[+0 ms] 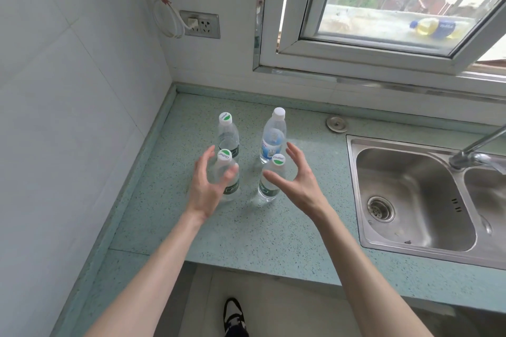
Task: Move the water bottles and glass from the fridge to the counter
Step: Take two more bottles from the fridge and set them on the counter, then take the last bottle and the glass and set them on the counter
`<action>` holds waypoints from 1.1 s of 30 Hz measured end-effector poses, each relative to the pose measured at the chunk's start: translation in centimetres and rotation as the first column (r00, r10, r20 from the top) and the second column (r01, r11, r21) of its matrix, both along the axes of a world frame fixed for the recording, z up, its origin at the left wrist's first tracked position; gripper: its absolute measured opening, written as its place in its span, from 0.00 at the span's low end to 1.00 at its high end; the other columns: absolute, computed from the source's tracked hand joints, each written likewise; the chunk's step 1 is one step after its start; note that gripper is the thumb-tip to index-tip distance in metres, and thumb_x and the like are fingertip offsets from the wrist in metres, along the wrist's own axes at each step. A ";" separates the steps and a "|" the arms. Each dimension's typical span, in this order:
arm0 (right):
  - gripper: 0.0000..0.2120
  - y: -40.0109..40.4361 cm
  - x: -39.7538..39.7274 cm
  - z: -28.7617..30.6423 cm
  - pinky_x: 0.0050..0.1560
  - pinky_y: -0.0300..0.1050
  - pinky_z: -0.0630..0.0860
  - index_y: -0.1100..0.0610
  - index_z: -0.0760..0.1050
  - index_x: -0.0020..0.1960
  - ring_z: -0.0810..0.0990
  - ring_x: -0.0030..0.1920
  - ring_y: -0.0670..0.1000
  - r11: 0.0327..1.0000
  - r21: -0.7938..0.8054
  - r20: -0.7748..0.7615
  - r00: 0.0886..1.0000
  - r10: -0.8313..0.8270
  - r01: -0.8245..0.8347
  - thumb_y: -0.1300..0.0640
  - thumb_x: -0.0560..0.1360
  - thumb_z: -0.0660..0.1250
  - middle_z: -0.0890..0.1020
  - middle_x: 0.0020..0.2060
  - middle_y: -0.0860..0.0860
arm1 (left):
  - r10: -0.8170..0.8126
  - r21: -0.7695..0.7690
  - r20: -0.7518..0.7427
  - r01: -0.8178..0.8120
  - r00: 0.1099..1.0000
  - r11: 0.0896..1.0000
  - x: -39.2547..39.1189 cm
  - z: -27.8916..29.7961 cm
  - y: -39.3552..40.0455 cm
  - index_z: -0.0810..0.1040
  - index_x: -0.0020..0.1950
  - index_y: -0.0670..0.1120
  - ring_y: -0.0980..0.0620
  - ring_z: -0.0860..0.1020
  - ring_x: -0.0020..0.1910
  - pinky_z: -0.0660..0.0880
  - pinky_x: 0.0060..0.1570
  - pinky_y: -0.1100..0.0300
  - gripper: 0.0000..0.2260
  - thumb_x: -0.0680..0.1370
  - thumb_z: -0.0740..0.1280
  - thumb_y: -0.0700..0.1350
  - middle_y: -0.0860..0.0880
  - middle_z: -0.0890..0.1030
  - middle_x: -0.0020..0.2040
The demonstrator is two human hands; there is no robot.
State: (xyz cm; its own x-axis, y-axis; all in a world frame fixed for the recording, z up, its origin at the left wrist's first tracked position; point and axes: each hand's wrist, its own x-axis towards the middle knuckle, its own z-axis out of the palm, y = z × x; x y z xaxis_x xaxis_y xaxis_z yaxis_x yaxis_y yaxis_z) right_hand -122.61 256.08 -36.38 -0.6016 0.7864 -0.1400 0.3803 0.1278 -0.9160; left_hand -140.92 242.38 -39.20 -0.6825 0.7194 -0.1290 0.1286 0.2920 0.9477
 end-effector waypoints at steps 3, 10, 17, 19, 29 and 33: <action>0.45 -0.5 0.7 3.0 0.77 0.47 0.60 0.43 0.56 0.87 0.63 0.81 0.42 0.999 0.045 -0.079 0.997 0.027 -0.023 0.42 0.79 0.77 0.63 0.86 0.45 | -0.001 0.085 -0.027 0.003 1.000 0.996 0.7 2.6 -0.9 0.61 0.83 0.60 0.55 0.63 0.82 0.59 0.76 0.49 0.41 0.73 0.62 0.75 0.55 0.62 0.84; 0.41 -1.7 3.0 9.4 0.72 0.23 0.61 0.46 0.63 0.86 0.65 0.82 0.39 0.994 0.082 -0.327 0.944 -0.038 0.068 0.27 0.79 0.53 0.68 0.84 0.45 | 0.118 0.283 -0.114 -0.082 0.986 0.956 4.4 8.5 -2.6 0.69 0.81 0.51 0.60 0.69 0.79 0.62 0.79 0.63 0.33 0.81 0.56 0.67 0.54 0.71 0.81; 0.53 -3.4 8.4 13.5 0.83 0.38 0.59 0.48 0.69 0.83 0.67 0.82 0.42 0.971 0.155 -0.510 0.856 -0.079 0.181 0.14 0.72 0.44 0.74 0.81 0.45 | 0.121 0.420 -0.166 -0.041 0.979 0.907 9.9 14.4 -1.9 0.73 0.78 0.51 0.62 0.72 0.76 0.64 0.72 0.73 0.24 0.87 0.52 0.60 0.55 0.77 0.76; 0.51 -3.6 10.8 14.3 0.85 0.52 0.60 0.47 0.71 0.82 0.69 0.82 0.42 0.954 0.172 -0.531 0.839 -0.121 0.246 0.16 0.74 0.44 0.76 0.79 0.43 | 0.101 0.461 -0.167 -0.012 0.981 0.887 12.0 15.7 -1.1 0.73 0.78 0.50 0.61 0.72 0.77 0.65 0.77 0.63 0.24 0.87 0.52 0.59 0.55 0.77 0.76; 0.47 -3.9 26.0 17.6 0.86 0.61 0.60 0.52 0.77 0.77 0.73 0.80 0.47 0.802 0.188 -0.660 0.678 -0.325 0.567 0.21 0.78 0.43 0.81 0.75 0.47 | -0.108 0.599 -0.238 0.233 0.965 0.766 26.4 19.7 2.3 0.76 0.74 0.49 0.54 0.74 0.76 0.63 0.81 0.40 0.24 0.87 0.51 0.59 0.54 0.81 0.72; 0.38 -4.5 31.5 18.7 0.85 0.63 0.61 0.49 0.78 0.75 0.74 0.80 0.48 0.728 0.195 -0.685 0.622 -0.379 0.658 0.29 0.83 0.44 0.81 0.75 0.46 | -0.192 0.635 -0.222 0.291 0.956 0.715 32.4 21.2 3.7 0.77 0.72 0.51 0.54 0.75 0.76 0.67 0.79 0.42 0.23 0.86 0.52 0.60 0.52 0.81 0.72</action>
State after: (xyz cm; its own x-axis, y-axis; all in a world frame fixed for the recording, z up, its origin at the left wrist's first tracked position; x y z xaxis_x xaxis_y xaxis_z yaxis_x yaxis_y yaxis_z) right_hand -91.14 251.56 -17.64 0.0834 0.8802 0.4672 -0.0678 0.4727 -0.8786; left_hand -108.57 246.08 -18.02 -0.4477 0.7320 0.5135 0.2433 -0.4529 0.8577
